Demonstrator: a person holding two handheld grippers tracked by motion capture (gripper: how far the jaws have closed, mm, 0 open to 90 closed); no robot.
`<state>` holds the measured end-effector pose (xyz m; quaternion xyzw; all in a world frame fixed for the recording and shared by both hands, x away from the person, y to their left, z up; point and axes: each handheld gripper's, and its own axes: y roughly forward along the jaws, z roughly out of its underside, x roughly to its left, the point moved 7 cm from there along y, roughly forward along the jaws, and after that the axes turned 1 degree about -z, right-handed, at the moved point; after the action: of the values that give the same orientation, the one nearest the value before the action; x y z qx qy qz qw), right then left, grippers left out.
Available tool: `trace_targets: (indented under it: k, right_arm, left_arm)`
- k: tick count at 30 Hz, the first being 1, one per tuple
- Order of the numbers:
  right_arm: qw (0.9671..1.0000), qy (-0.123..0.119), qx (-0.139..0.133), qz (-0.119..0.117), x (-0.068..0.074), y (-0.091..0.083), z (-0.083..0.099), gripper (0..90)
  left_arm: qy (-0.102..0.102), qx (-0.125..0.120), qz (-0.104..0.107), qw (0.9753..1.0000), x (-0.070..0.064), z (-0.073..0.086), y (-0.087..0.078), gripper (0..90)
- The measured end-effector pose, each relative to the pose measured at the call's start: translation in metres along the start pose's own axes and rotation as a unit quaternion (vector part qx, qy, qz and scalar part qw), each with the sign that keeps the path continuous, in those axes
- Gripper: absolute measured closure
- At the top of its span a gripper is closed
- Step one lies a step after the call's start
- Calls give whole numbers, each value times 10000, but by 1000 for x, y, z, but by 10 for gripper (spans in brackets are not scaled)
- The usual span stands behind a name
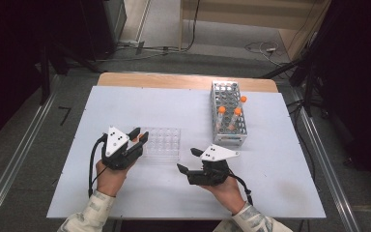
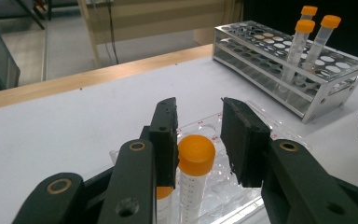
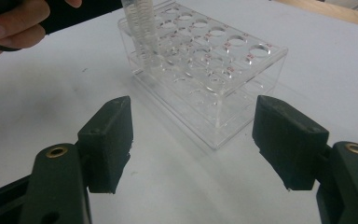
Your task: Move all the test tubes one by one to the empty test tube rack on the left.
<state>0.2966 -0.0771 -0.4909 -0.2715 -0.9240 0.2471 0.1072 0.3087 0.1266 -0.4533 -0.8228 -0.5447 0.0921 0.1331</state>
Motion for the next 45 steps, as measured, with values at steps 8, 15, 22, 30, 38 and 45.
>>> trace_targets:
  k: [8,15,22,30,38,45]
  right_arm:
    - [9994,165,-6,300,-16,0,3,279]
    - [9972,328,-86,660,-36,-5,4,290]
    - [9939,467,-198,981,-56,-11,2,302]
    - [9870,607,-303,1459,-79,-16,-1,326]
    - [9776,659,-339,1972,-105,-20,-5,375]
    - [9731,731,-221,2172,-124,-17,-7,443]
  left_arm:
    - [-100,-130,96,9998,-6,-5,-5,462]
    - [-170,-28,266,9995,-16,-5,-5,277]
    - [-146,-42,321,9994,-25,-5,-7,222]
    - [-101,-24,370,9993,-30,-3,-6,221]
    - [-101,-8,368,9993,-32,-3,-5,221]
    - [-120,-30,343,9993,-31,-4,-7,221]
